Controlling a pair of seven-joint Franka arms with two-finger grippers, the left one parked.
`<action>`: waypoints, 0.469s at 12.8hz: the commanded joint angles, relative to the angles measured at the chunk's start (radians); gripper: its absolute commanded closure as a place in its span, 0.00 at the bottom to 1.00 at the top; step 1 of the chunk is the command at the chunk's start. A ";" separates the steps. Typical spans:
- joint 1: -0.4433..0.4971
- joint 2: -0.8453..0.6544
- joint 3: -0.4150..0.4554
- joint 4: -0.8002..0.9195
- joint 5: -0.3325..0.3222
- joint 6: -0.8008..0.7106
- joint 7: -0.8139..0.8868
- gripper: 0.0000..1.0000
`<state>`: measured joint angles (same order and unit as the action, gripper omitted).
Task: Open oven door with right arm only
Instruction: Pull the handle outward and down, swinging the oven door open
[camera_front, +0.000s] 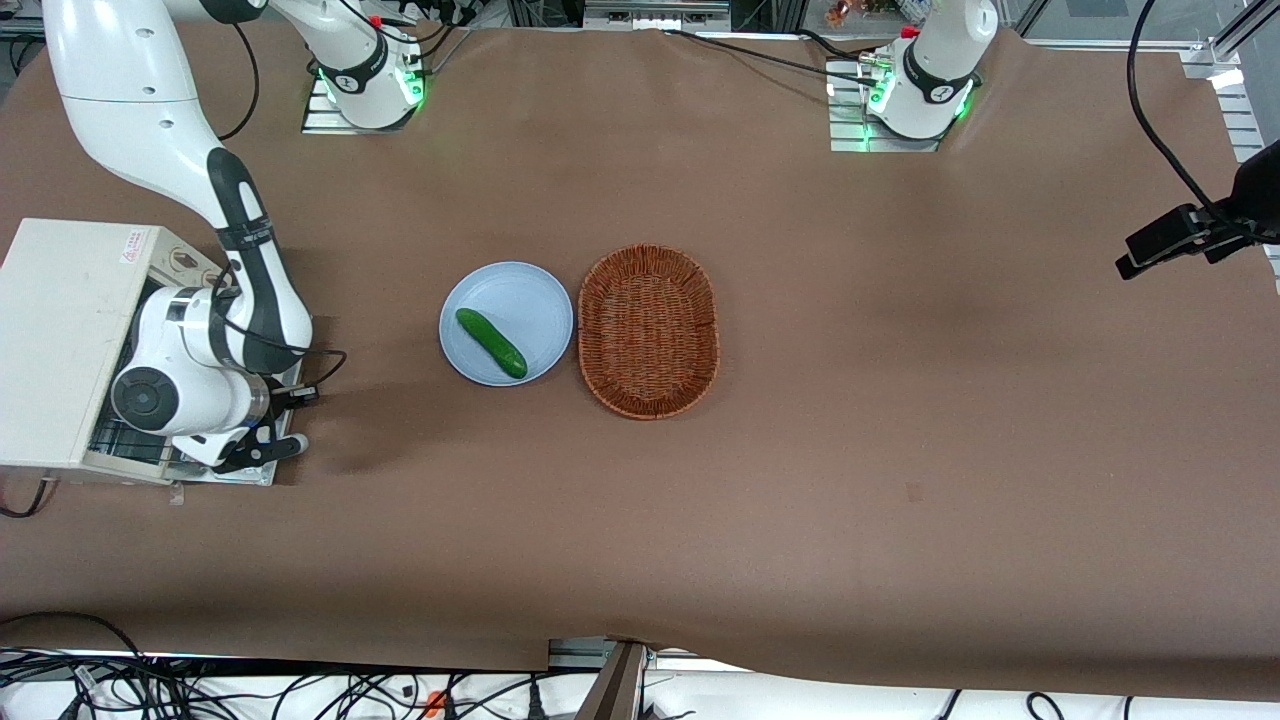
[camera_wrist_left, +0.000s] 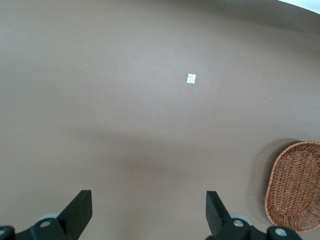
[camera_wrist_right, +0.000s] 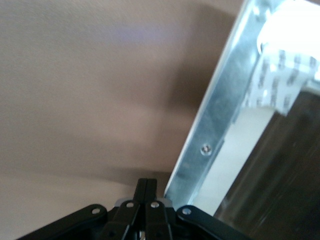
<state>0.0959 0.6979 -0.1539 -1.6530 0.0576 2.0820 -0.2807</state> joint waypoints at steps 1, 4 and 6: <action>0.008 -0.008 -0.018 0.001 0.086 -0.089 0.073 1.00; 0.044 -0.011 -0.018 0.042 0.097 -0.138 0.118 1.00; 0.039 -0.012 -0.019 0.102 0.087 -0.199 0.072 0.91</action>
<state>0.1358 0.6956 -0.1643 -1.6064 0.1359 1.9483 -0.1809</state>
